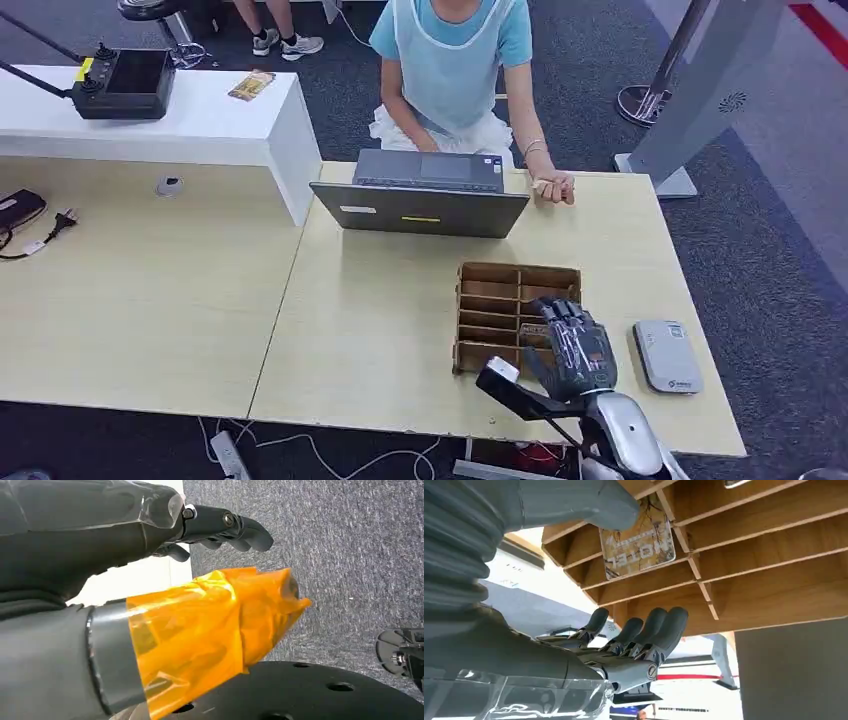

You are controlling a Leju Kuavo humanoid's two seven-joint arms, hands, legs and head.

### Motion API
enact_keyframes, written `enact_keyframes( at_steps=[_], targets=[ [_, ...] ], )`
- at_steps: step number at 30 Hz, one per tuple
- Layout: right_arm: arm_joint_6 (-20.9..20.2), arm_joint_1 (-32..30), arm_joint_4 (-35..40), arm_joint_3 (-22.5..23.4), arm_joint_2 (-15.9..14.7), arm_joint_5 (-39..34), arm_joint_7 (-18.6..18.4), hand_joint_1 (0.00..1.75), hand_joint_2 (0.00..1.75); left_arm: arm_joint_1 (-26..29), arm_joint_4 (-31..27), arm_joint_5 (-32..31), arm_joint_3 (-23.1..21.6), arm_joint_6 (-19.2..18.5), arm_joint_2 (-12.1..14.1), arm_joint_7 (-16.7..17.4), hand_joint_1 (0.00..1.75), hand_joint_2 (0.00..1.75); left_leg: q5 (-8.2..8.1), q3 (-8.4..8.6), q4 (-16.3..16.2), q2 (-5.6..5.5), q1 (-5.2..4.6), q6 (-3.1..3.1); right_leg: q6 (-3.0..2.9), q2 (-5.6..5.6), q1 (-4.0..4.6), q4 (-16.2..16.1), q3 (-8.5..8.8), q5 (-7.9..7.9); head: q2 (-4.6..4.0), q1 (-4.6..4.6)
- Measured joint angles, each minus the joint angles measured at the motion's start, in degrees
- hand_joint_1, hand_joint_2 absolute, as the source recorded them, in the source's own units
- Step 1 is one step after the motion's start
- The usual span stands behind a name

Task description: Pass the card to the sensor for recognition and then transmit it.

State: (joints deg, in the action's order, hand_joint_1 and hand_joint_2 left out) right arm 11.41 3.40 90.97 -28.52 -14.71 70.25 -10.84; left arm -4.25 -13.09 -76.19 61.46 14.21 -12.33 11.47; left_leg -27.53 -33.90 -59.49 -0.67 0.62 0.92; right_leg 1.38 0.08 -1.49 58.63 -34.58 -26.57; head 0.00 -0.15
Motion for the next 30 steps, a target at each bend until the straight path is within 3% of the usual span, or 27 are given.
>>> enact_keyframes(
  at_steps=[18, 30],
  targets=[
    [0.1, -1.7, 0.0, 1.6, 0.3, 0.4, -0.6, 0.66, 1.75, 0.0, 0.0, -0.9, 0.0, 0.0, 0.0, 0.3, 0.00, 0.00, 0.00, 0.00, 0.0, 0.00, 0.00, 0.00, 0.00, 0.01, 0.00, 0.0, 0.00, 0.00, 0.00, 0.00],
    [0.0, -2.2, 0.0, 1.9, 0.3, 1.1, -0.6, 0.80, 1.75, 0.0, 0.0, -0.9, 0.0, -0.5, 0.0, 0.4, 0.00, 0.00, 0.00, 0.00, 0.0, 0.00, 0.00, 0.00, 0.00, 0.00, 0.00, 0.0, 0.00, 0.00, 0.00, 0.00]
  ],
)
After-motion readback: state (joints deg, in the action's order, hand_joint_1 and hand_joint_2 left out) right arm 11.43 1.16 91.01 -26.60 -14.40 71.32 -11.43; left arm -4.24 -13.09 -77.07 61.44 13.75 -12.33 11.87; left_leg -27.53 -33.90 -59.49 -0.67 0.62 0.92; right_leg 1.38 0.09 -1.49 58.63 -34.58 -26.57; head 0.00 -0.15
